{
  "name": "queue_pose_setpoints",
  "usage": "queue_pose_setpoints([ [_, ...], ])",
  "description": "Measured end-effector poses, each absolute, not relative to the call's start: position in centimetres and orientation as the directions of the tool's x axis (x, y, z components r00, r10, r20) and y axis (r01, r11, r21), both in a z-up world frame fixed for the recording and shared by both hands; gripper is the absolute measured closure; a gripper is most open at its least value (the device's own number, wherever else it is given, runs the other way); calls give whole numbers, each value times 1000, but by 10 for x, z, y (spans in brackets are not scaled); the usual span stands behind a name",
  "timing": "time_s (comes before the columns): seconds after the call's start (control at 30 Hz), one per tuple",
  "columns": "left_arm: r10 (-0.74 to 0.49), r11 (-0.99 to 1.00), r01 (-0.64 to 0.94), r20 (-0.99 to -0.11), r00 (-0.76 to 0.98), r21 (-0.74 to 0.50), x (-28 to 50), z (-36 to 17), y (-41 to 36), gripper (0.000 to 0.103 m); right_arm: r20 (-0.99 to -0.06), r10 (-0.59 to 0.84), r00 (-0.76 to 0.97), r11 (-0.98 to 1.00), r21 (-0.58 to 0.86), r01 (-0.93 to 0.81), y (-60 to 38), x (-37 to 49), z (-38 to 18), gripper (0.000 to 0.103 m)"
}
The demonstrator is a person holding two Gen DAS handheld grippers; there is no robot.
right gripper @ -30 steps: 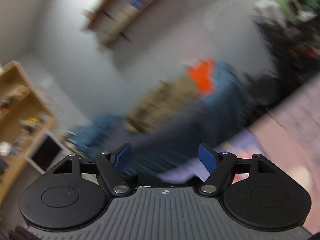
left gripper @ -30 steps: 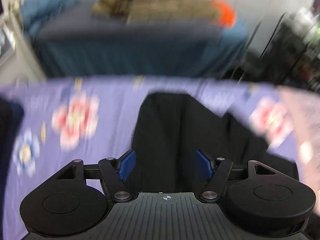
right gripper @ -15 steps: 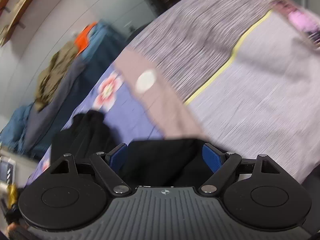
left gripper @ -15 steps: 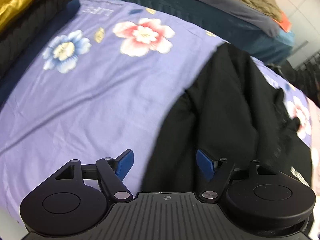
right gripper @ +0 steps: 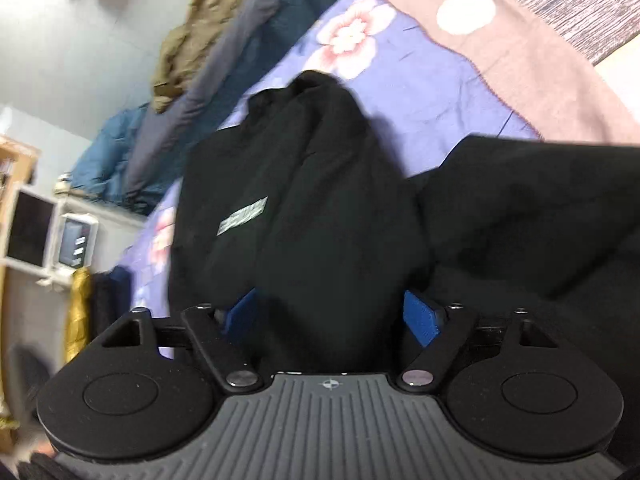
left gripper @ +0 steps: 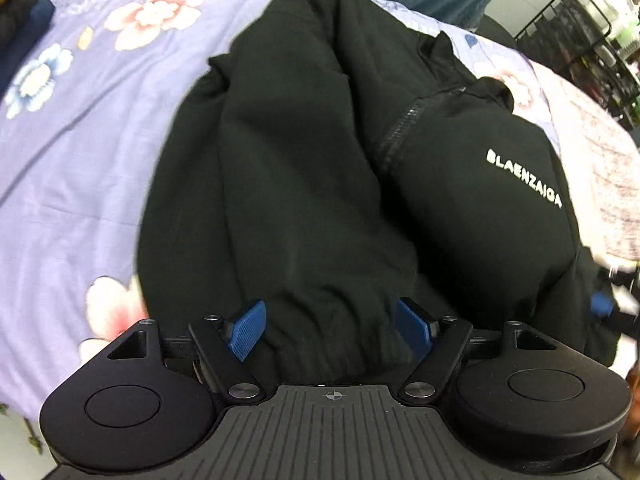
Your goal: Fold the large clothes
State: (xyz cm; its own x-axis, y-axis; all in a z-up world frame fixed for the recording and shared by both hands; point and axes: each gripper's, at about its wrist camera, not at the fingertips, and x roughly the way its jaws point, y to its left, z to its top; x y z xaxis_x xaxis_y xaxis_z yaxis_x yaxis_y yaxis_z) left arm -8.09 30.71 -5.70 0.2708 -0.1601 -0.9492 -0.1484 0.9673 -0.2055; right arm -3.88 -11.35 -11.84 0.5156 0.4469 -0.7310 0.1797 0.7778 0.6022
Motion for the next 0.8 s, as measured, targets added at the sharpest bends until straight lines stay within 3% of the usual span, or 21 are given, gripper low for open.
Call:
queue_pose_setpoints([
  [0.13, -86, 969, -192, -946, 313, -152, -95, -46, 325, 0, -695, 417, 586, 785, 600, 154, -118, -11, -98, 26],
  [0.2, -64, 963, -229, -949, 310, -140, -100, -45, 334, 0, -691, 367, 623, 809, 568, 152, -122, 7, -91, 18],
  [0.37, -72, 937, -310, -957, 280, -161, -105, -56, 346, 0, -725, 423, 543, 771, 603, 204, -125, 78, -131, 18],
  [0.43, -76, 935, -315, -960, 269, -162, -106, -59, 346, 0, -735, 451, 506, 729, 631, 267, -122, 93, -155, 26],
  [0.47, -75, 937, -311, -961, 265, -159, -106, -61, 344, 0, -726, 486, 486, 699, 657, 282, -118, 96, -166, 38],
  [0.5, -72, 939, -308, -962, 263, -154, -106, -61, 343, 0, -707, 525, 474, 671, 686, 280, -114, 99, -172, 68],
  [0.53, -69, 940, -306, -963, 261, -150, -104, -62, 342, 0, -689, 552, 470, 658, 706, 261, -108, 100, -173, 86],
  [0.57, -66, 940, -307, -963, 261, -148, -103, -63, 342, 0, -685, 548, 480, 676, 701, 229, -102, 100, -166, 95],
  [0.67, -66, 936, -316, -960, 273, -154, -99, -64, 346, 0, -677, 486, 553, 811, 585, 4, -87, 103, -106, 96],
  [0.8, -59, 934, -321, -956, 289, -155, -87, -65, 348, 0, -621, 338, 707, 941, 230, -249, -73, 127, -3, 98],
])
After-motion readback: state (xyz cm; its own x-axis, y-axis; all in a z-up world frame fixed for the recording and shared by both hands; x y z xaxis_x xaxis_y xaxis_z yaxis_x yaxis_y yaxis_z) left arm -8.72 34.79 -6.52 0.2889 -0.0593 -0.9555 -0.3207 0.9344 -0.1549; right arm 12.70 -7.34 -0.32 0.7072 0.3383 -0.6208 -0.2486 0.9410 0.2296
